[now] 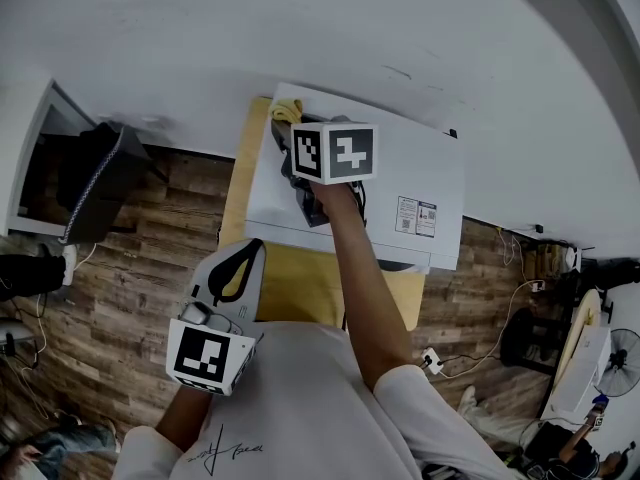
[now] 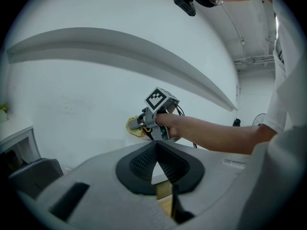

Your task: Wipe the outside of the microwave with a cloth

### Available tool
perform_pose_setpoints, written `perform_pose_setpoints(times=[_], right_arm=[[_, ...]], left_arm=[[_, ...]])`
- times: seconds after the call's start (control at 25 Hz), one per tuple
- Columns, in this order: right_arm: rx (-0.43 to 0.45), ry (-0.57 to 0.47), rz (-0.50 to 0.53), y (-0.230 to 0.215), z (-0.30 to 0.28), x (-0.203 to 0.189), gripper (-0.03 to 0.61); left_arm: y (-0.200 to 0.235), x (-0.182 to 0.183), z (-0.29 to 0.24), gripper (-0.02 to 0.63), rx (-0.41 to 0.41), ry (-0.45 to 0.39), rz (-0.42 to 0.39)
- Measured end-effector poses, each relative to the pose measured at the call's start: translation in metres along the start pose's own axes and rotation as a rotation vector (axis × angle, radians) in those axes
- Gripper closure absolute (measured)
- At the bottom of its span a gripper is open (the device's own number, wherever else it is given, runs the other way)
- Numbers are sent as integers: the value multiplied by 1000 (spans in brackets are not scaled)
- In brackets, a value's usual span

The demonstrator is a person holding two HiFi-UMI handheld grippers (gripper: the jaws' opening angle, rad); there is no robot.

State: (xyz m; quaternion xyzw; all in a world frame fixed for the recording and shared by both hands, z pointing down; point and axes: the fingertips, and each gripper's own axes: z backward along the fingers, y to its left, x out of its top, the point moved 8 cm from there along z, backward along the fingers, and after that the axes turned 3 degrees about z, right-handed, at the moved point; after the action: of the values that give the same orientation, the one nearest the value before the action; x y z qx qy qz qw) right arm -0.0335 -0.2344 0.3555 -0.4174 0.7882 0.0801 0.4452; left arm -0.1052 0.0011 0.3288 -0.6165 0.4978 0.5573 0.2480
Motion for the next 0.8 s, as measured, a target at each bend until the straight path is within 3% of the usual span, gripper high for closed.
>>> perform_pose_setpoints(times=[0.16,0.4,0.8], right_arm=[[62,0,18,15,-5,-1,456],[168,-51,-64,20,8,2,456],[85,-94,-77,-11,61,-8,456]], left_arm=[[-1,-2,2,623,-2,16,-20],[-2,-1,9,623,5,11,-26],[-21,-4,7,623,-68,8,-30]])
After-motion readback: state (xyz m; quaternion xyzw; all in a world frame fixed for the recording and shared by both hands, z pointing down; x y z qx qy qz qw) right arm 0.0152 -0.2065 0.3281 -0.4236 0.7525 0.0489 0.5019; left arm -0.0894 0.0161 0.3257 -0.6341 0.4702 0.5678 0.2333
